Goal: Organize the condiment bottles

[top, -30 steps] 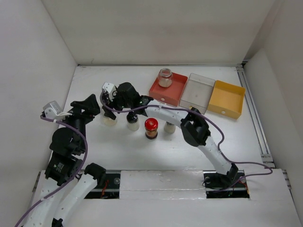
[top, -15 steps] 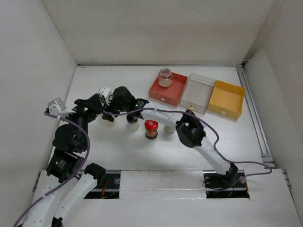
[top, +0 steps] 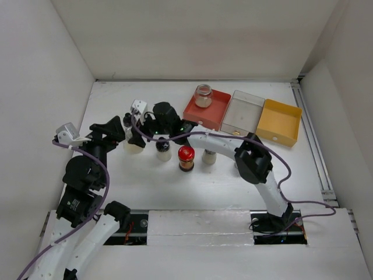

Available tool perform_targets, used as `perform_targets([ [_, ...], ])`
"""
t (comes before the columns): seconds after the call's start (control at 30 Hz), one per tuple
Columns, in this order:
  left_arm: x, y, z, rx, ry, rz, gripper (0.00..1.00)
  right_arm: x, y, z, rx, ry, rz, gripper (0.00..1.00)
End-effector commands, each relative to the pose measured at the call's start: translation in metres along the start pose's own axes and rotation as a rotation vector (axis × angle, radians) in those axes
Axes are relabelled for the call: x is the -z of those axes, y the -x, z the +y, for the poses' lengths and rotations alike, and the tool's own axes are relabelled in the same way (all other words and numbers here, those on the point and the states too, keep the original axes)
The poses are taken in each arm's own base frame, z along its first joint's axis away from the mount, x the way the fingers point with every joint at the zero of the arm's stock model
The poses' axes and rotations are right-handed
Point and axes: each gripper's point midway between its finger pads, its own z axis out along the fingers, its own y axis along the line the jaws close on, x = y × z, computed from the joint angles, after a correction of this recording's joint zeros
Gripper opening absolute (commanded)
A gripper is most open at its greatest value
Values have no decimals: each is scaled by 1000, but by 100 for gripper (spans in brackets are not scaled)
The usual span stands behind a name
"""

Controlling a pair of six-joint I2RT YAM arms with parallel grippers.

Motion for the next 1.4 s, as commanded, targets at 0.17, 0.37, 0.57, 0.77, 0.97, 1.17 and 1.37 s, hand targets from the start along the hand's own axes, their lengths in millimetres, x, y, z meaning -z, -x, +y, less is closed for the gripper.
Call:
perform_targets([
  [0.17,-1,8,-4,13,-17,-34,81,157,185,-70,37,-96,-578,53],
  [0.37,-8,-7,-11,-11,-42,21,81,227,127,-157,-71,-409,-510,53],
  [0.57,-9,-10,-15,-20,-61,32,81,279,56,-222,-139,-617,-335,52],
  [0.77,-11,-14,-17,-26,-64,45,81,296,39,-242,-132,-710,-291,52],
  [0.97,-14,-19,-16,-36,-56,58,81,296,9,-268,-166,-751,-223,52],
  [1.17,-14,-19,-16,-36,-56,58,81,293,-18,-291,-172,-801,-141,53],
  [1.37,-16,-22,-17,-41,-59,70,81,286,-30,-307,-163,-818,-99,54],
])
